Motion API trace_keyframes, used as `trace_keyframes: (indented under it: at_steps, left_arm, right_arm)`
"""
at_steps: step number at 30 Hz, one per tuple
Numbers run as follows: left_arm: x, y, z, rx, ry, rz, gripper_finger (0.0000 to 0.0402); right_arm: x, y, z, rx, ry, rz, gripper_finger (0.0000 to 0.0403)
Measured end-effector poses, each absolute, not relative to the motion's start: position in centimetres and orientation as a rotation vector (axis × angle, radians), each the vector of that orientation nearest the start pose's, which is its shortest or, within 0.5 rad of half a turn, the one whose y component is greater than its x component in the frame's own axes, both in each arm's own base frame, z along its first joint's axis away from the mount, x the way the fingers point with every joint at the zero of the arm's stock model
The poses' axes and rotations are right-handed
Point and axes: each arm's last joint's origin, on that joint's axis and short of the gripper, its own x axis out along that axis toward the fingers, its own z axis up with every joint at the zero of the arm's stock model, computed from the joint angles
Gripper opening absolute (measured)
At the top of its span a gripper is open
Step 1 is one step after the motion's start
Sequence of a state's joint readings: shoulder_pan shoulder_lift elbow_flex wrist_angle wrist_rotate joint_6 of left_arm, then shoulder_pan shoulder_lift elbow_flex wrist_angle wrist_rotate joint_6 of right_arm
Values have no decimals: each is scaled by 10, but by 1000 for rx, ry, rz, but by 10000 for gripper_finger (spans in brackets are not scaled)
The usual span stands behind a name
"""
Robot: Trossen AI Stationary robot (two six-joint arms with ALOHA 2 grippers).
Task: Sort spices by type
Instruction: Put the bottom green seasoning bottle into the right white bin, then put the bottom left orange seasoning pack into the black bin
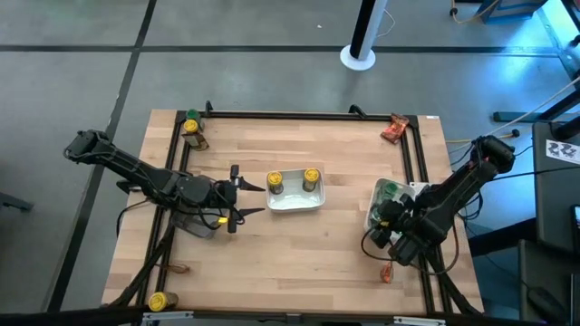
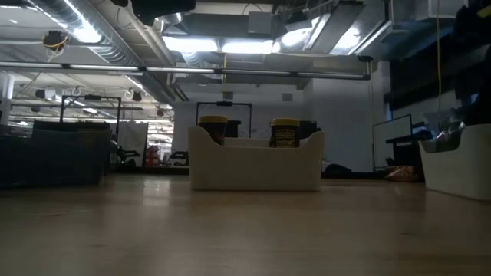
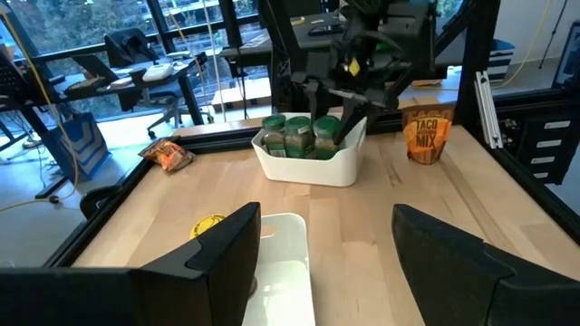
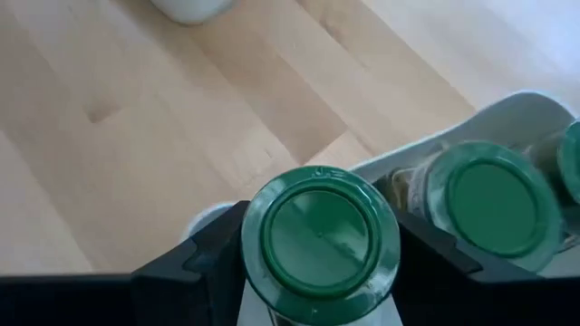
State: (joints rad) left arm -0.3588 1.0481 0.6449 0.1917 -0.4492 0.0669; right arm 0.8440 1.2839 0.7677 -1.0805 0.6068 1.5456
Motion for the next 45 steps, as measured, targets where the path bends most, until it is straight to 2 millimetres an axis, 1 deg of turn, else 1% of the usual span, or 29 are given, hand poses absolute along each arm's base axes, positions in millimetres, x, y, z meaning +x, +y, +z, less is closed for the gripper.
trace_keyframes:
  at_steps: [4, 9, 16, 24, 30, 33, 37, 41, 45]
  left_arm:
    - [219, -69, 272, 149, 197, 84, 233]
    - [219, -69, 272, 149, 196, 83, 233]
    - [219, -69, 272, 149, 196, 84, 233]
    - [219, -69, 272, 143, 196, 84, 233]
    - [219, -69, 272, 142, 195, 84, 233]
    - [219, -69, 272, 142, 195, 84, 233]
    - [219, -69, 272, 142, 195, 84, 233]
    - [219, -69, 272, 142, 195, 84, 233]
    - [219, -69, 272, 142, 195, 84, 233]
  right_arm:
    - [137, 128, 192, 296, 911, -680, 210]
    - [139, 129, 191, 282, 865, -682, 214]
    - [140, 130, 189, 269, 865, -683, 218]
    - [143, 133, 181, 225, 884, -703, 251]
    - [142, 134, 179, 241, 939, -698, 283]
    - [142, 135, 183, 234, 970, -697, 295]
    - [144, 138, 194, 198, 1009, -672, 303]
    - [146, 140, 211, 174, 1012, -681, 301]
    - [150, 143, 231, 166, 977, -681, 299]
